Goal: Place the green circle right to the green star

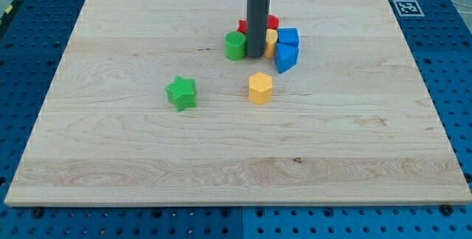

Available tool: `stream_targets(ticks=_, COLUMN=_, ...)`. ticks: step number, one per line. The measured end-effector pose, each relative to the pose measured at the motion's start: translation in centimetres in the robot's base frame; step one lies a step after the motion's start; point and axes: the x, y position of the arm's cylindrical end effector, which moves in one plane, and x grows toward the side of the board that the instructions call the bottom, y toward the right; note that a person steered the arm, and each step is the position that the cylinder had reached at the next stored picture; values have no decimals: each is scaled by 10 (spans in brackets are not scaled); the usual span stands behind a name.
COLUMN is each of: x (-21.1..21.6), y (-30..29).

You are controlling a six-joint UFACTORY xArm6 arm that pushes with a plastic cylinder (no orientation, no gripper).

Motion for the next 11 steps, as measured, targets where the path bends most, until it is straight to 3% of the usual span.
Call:
stream_targets(ticks=1, x=-27, y=0)
stream_targets(ticks=3, x=-41, y=-31)
stream_targets(ticks=5, x=-2, y=-33)
stream_targets(ticks=11, x=17, y=-39)
